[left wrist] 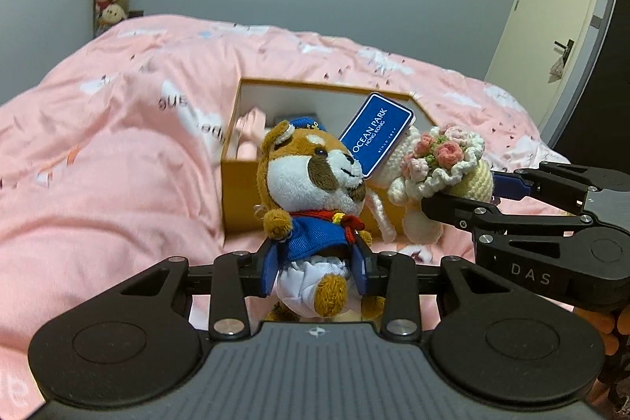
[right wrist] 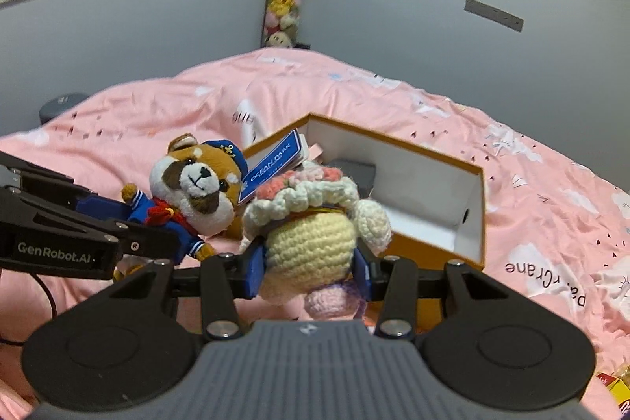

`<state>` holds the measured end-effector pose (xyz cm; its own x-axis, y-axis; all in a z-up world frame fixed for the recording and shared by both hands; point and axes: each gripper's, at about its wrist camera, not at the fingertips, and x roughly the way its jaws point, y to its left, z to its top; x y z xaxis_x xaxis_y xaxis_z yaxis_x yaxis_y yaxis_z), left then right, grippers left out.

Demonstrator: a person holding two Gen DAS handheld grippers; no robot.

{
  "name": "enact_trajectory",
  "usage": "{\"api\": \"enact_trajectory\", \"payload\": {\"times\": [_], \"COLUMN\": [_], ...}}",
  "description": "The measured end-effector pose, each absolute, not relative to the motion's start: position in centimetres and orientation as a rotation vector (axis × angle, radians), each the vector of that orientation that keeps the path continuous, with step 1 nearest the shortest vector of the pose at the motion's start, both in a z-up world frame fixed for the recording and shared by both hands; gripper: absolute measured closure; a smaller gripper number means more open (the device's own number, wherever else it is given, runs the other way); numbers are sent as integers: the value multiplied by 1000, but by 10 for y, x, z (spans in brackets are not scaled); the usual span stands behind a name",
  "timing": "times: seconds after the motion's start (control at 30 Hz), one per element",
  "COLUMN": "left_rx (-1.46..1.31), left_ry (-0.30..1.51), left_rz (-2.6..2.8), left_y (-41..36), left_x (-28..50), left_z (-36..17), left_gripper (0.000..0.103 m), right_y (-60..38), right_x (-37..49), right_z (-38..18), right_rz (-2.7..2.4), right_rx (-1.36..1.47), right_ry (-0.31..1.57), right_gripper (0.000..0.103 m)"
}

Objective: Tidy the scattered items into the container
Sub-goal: 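Lift the crocheted bouquet with the right tool while the left tool grasps the raccoon plush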

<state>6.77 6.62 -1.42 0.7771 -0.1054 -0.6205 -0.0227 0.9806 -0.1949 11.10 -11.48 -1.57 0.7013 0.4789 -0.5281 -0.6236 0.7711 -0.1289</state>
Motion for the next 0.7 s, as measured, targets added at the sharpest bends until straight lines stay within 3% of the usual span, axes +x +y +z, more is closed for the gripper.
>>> {"api": "enact_trajectory", "payload": {"times": [0.7], "left_rx": [-195], "left_ry": [633], "left_rz": [-147], "left_y": [71], "left_x": [162], "left_z": [18], "left_gripper": [61], "right_y": [-133], "right_x": [190], "right_z": [17], "right_rz": [447], "right_rx": [-229], "right_ry": [425], "right_gripper": [55]}}
